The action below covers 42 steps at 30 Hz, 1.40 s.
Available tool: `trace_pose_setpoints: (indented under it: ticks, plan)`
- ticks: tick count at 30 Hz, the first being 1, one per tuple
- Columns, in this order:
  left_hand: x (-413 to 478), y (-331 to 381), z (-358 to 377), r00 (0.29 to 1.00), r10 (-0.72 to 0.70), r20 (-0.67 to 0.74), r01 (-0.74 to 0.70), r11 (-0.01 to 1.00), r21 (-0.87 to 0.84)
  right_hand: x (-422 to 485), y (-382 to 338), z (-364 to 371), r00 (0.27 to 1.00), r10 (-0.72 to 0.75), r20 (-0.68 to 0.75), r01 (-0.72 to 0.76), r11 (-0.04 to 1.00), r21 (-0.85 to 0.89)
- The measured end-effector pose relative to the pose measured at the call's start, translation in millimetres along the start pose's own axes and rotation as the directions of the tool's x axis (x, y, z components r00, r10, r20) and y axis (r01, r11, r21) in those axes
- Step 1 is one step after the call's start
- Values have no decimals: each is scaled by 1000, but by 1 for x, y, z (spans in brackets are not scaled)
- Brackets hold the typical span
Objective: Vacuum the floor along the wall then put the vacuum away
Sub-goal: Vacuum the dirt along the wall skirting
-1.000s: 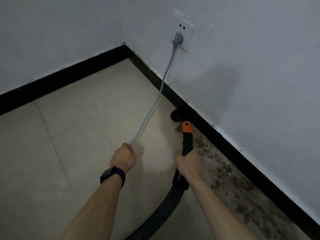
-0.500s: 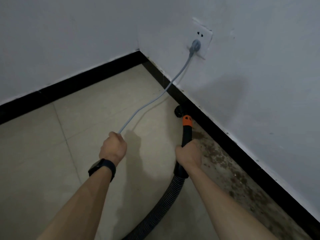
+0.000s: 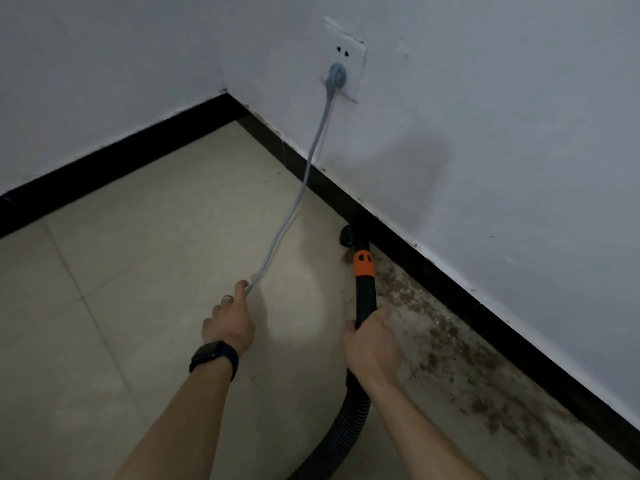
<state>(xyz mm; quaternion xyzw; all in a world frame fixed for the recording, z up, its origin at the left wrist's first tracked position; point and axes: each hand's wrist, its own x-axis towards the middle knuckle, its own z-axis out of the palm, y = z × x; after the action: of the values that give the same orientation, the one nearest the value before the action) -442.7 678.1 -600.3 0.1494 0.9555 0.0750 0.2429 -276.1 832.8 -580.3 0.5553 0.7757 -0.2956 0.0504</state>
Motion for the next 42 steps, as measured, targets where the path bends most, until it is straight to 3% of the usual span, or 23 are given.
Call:
trace_pose_setpoints:
  ticks: [6,13,16,19,22,23,25,28,30,32,33,35,38,40,42]
  plan:
    - [-6,-2,24,981,15,196,-18,1000,15,-9,15,-1,1000,-4,2,4,1000,18]
    - [-9,14,15,986,59,154,-56,998,-21,-3,3,8,999,-31,-21,32,998,56]
    - [-19,21,18,990,122,77,-115,990,-87,4,-3,1,999,-28,41,19,979,205]
    - [-38,32,29,977,193,93,-162,949,-270,19,-12,-5,988,14,152,-97,827,554]
    - [-63,46,34,931,166,324,8,880,-474,36,-26,-3,932,-18,363,-311,478,822]
    - [-67,51,37,904,144,402,105,838,-536,40,-31,-1,910,-55,412,-353,420,836]
    - [-71,60,37,863,109,493,209,812,-545,45,-37,3,896,-92,435,-353,446,822]
    - [-82,76,34,879,54,474,249,795,-553,53,-49,3,913,-76,400,-311,503,806]
    - [-86,84,32,923,-43,382,274,772,-574,59,-58,-4,864,-113,491,-417,387,822]
    - [-84,84,26,944,-112,310,284,752,-595,60,-71,-20,764,-197,614,-574,229,787]
    - [-79,83,23,944,-122,305,292,737,-610,61,-77,-25,736,-229,637,-605,201,771]
    - [-68,76,17,940,-81,332,291,698,-654,61,-89,-27,730,-250,635,-587,247,771]
    - [-63,79,2,904,-23,427,356,593,-723,58,-106,-17,847,-218,485,-322,515,794]
    - [-64,85,-7,881,-16,473,356,682,-639,54,-109,-14,894,-225,387,-132,694,708]
    - [-65,88,-15,868,-31,496,343,760,-552,53,-105,-14,910,-255,328,13,806,591]
